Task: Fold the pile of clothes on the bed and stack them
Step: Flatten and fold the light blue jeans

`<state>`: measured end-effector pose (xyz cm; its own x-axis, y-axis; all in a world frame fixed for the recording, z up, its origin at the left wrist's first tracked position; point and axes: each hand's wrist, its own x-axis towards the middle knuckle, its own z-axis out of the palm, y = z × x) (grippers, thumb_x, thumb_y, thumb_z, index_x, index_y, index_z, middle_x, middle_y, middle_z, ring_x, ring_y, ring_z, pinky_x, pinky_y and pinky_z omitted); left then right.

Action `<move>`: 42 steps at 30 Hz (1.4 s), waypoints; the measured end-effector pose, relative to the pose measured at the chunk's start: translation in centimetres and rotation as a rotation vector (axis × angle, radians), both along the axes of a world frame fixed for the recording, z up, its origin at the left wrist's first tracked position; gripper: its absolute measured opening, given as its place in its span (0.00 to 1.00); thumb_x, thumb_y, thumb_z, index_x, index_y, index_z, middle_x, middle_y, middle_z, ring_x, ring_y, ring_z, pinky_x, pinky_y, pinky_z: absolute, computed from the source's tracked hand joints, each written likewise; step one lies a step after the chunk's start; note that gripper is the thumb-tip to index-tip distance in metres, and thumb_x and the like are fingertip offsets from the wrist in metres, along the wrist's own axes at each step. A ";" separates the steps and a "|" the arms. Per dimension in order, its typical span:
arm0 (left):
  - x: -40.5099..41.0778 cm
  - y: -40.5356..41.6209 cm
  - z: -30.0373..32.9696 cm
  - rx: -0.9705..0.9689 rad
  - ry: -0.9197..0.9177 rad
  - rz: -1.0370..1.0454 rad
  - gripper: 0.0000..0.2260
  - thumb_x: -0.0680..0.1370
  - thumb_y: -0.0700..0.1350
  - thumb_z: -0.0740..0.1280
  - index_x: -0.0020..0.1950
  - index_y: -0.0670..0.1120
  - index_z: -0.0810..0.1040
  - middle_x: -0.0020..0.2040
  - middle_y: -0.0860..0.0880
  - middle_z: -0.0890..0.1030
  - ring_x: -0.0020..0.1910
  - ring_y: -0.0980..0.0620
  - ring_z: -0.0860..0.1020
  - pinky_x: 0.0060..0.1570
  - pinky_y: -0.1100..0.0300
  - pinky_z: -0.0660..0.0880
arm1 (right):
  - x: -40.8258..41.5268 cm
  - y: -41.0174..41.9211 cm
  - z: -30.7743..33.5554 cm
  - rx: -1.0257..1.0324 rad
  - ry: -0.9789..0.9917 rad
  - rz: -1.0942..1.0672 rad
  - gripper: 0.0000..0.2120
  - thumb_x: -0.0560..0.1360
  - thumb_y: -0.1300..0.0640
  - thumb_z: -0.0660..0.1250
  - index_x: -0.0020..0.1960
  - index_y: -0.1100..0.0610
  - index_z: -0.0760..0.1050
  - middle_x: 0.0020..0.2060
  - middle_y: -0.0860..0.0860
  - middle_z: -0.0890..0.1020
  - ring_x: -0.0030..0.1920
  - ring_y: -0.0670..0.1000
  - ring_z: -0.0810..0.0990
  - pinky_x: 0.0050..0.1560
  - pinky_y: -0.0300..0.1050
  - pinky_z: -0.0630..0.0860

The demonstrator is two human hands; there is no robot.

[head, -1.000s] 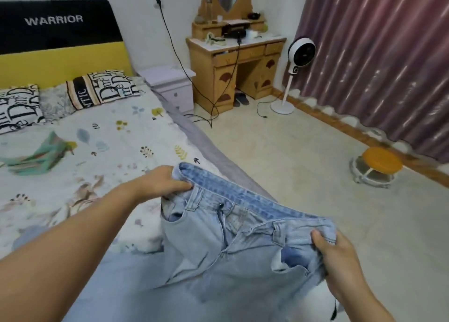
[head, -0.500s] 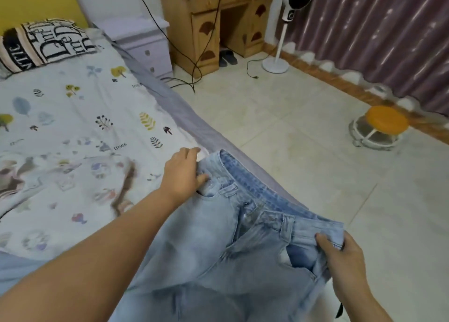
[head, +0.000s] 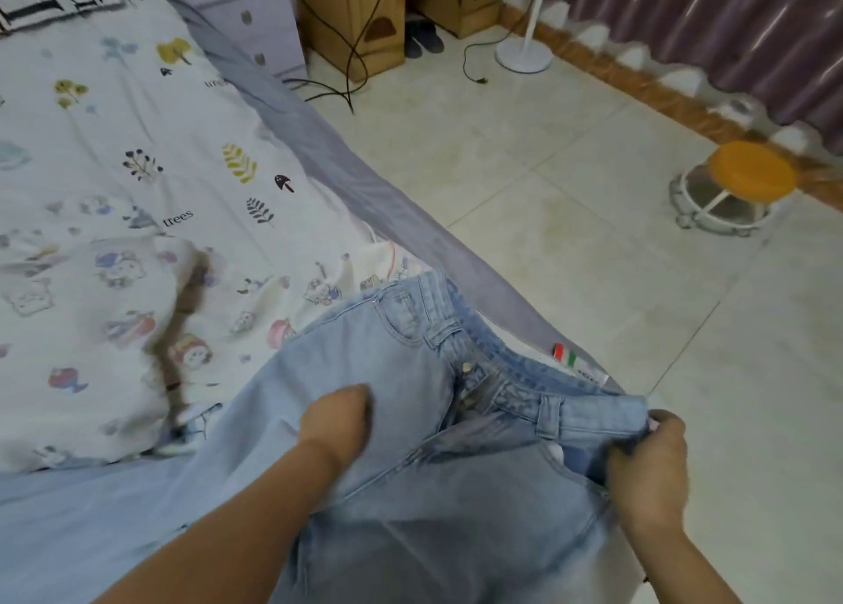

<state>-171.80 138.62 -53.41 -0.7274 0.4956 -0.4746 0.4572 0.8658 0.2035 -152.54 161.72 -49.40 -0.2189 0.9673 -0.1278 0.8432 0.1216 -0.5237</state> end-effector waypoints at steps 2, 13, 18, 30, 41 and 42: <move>1.0 1.6 -0.6 0.137 0.046 -0.011 0.08 0.79 0.45 0.56 0.52 0.46 0.73 0.54 0.44 0.78 0.53 0.43 0.76 0.48 0.55 0.71 | -1.0 -1.2 -0.1 0.215 -0.073 0.140 0.30 0.62 0.72 0.69 0.63 0.66 0.69 0.55 0.68 0.74 0.55 0.68 0.72 0.52 0.61 0.69; 0.1 12.1 -2.0 0.156 0.164 -0.583 0.28 0.77 0.35 0.58 0.76 0.47 0.56 0.76 0.46 0.56 0.62 0.42 0.72 0.52 0.50 0.72 | -7.2 -1.5 -5.6 0.062 -0.515 0.673 0.16 0.79 0.50 0.58 0.64 0.54 0.68 0.60 0.54 0.74 0.62 0.55 0.70 0.61 0.52 0.64; -0.8 14.1 -2.0 0.248 0.122 -0.435 0.12 0.76 0.38 0.62 0.60 0.44 0.73 0.60 0.44 0.73 0.58 0.43 0.74 0.50 0.50 0.72 | -6.6 -1.0 -4.6 0.057 -0.229 0.642 0.06 0.76 0.52 0.65 0.47 0.54 0.72 0.47 0.53 0.78 0.50 0.56 0.75 0.52 0.50 0.67; -0.4 8.6 -0.5 0.518 -0.513 0.090 0.18 0.72 0.56 0.69 0.57 0.50 0.73 0.45 0.55 0.75 0.44 0.54 0.74 0.44 0.64 0.68 | -9.8 0.0 -3.5 0.070 0.139 0.539 0.07 0.76 0.57 0.65 0.41 0.56 0.69 0.35 0.51 0.74 0.39 0.56 0.74 0.36 0.46 0.65; 3.4 3.3 -2.2 0.378 0.339 -0.156 0.18 0.74 0.51 0.57 0.58 0.47 0.79 0.58 0.43 0.79 0.55 0.43 0.78 0.54 0.49 0.74 | -11.5 0.6 -6.6 0.254 -0.337 0.562 0.13 0.76 0.53 0.65 0.51 0.64 0.71 0.50 0.66 0.77 0.53 0.64 0.74 0.52 0.56 0.68; 3.9 2.1 -2.8 0.246 0.282 -0.184 0.22 0.76 0.54 0.55 0.67 0.48 0.72 0.69 0.42 0.71 0.66 0.43 0.71 0.64 0.43 0.66 | -11.5 0.1 -6.6 0.273 -0.336 0.562 0.15 0.76 0.54 0.65 0.56 0.63 0.71 0.53 0.65 0.75 0.56 0.64 0.72 0.55 0.57 0.66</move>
<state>-167.91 140.70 -56.20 -0.7004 0.7036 -0.1202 0.6675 0.7053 0.2386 -164.08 161.78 -55.96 -0.6854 0.7268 -0.0451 0.7250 0.6754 -0.1349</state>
